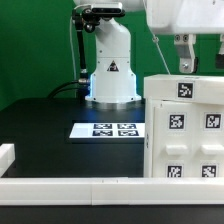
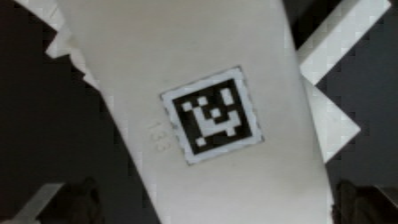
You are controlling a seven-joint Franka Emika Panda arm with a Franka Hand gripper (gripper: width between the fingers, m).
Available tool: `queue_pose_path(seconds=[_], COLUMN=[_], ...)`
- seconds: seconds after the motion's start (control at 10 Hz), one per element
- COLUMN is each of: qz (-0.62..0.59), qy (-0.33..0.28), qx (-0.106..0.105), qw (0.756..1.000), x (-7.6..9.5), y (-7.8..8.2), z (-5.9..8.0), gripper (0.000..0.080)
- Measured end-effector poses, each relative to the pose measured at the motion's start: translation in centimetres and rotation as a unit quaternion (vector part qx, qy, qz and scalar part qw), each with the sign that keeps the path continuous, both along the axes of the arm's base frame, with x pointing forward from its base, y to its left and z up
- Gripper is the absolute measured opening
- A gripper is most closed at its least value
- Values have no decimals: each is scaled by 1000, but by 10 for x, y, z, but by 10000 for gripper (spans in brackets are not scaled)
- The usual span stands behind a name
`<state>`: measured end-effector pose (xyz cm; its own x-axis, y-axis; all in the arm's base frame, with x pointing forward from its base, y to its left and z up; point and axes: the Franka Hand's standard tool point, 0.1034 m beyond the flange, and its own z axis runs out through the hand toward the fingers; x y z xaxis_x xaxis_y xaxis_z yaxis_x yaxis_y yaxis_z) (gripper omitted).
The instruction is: Assemble cabinet
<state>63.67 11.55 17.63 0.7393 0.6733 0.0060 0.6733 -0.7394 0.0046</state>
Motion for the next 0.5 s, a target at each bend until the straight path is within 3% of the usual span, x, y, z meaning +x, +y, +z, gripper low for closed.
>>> queue_pose_path(seconds=[0.3, 0.5], qz=[81, 79], qy=[35, 37], qx=[-4, -4], qw=[996, 996], x=[-15, -15], y=[-7, -11], z=[-15, -19], gripper=[649, 649])
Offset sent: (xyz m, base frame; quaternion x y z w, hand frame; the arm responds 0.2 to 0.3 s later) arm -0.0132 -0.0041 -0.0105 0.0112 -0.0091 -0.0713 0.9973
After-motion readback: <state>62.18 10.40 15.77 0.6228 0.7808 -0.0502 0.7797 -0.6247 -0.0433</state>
